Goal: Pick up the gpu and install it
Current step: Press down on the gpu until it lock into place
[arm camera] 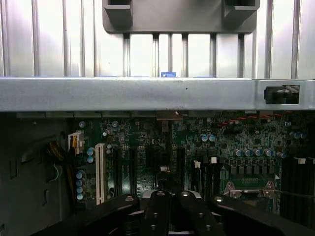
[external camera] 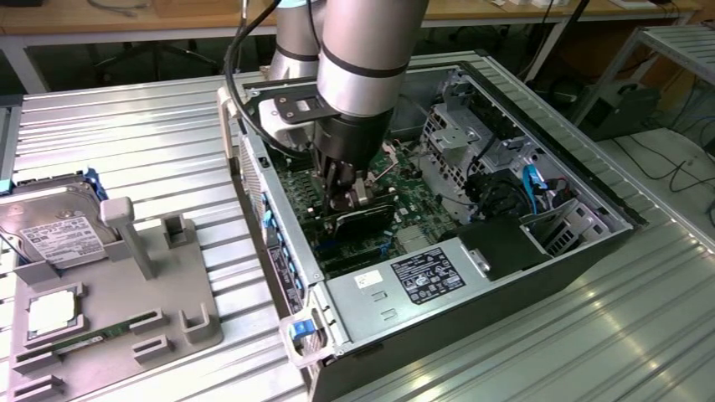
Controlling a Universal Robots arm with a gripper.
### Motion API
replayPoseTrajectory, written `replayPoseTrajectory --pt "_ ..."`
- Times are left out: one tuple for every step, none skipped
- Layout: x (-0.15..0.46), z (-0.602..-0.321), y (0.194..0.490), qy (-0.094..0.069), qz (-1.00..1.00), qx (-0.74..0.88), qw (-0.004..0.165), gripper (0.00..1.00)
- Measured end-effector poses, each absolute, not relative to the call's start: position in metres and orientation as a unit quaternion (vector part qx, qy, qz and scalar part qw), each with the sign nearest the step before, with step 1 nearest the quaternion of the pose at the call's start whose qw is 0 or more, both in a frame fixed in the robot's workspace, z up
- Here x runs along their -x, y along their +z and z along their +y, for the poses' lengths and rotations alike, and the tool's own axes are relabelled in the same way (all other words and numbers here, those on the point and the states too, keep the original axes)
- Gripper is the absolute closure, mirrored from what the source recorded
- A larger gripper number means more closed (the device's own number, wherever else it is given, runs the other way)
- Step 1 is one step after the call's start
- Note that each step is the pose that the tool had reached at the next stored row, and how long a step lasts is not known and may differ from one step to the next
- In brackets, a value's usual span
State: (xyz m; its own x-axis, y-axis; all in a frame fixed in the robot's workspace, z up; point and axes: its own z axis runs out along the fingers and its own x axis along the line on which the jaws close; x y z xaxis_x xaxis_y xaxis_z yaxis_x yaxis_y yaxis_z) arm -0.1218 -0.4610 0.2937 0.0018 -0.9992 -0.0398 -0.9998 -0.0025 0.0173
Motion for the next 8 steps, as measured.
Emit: replayPoseTrajectory --pt "0.1219 -0.461 0.2937 0.02 0.706 0.708 0.008 0.89" --pt "0.1221 -0.461 0.2936 0.02 0.706 0.708 0.008 0.89" --pt "0.1226 -0.461 0.2936 0.02 0.706 0.708 0.008 0.89" --pt "0.1234 -0.461 0.2936 0.02 0.706 0.708 0.008 0.89" --pt "0.1242 -0.461 0.2936 0.02 0.706 0.708 0.008 0.89" --pt "0.1248 -0.4609 0.2936 0.02 0.706 0.708 0.008 0.89" --pt "0.1251 -0.461 0.2937 0.02 0.706 0.708 0.008 0.89" --pt "0.1253 -0.461 0.2941 0.02 0.706 0.708 0.008 0.89"
